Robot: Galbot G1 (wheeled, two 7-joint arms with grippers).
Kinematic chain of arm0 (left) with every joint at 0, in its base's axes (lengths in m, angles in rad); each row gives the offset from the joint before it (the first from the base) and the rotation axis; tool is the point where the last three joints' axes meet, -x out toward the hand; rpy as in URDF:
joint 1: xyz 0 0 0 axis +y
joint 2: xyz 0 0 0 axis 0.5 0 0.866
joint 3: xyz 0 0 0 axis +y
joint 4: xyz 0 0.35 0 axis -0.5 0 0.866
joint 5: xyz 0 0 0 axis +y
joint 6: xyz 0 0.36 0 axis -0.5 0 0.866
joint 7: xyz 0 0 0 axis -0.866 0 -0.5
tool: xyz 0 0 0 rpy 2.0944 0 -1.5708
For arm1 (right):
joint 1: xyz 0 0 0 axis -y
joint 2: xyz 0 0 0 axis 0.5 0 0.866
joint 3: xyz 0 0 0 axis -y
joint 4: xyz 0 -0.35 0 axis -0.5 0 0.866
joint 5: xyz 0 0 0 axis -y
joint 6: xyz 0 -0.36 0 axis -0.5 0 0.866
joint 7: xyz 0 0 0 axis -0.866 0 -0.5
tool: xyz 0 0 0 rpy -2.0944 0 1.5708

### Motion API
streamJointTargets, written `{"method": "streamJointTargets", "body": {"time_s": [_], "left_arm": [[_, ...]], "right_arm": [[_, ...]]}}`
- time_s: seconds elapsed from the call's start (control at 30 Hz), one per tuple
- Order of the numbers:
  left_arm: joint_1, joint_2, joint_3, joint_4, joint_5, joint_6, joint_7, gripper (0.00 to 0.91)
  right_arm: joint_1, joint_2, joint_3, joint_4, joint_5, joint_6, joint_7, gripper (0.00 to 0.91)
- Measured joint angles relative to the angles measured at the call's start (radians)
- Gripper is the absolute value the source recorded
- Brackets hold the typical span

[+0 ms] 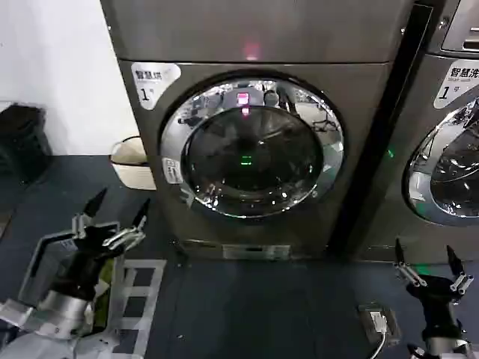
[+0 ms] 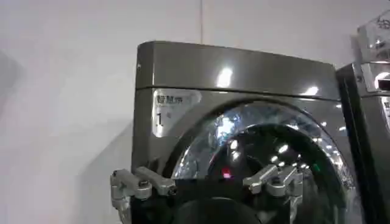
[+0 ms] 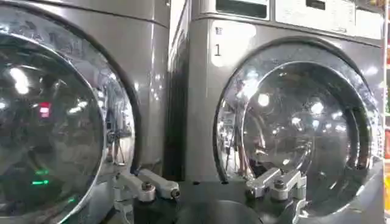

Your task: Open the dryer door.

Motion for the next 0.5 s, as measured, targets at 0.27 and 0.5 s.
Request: {"method": "streamJointTargets", "body": {"time_s": [0.27, 0.5], "left_arm": [[0.009, 0.011, 0.002, 0.004, -0.001, 0.004, 0.007, 0.907], [0.031, 0.014, 0.005, -0.010, 0.004, -0.010, 0.013, 0.907]], "right_arm": [[0.217, -0.281, -0.087, -0.135, 0.141, -0.093, -0.275, 0.907], [0.430, -0.437, -0.258, -0.228, 0.234, -0.111, -0.308, 0.907]]}}
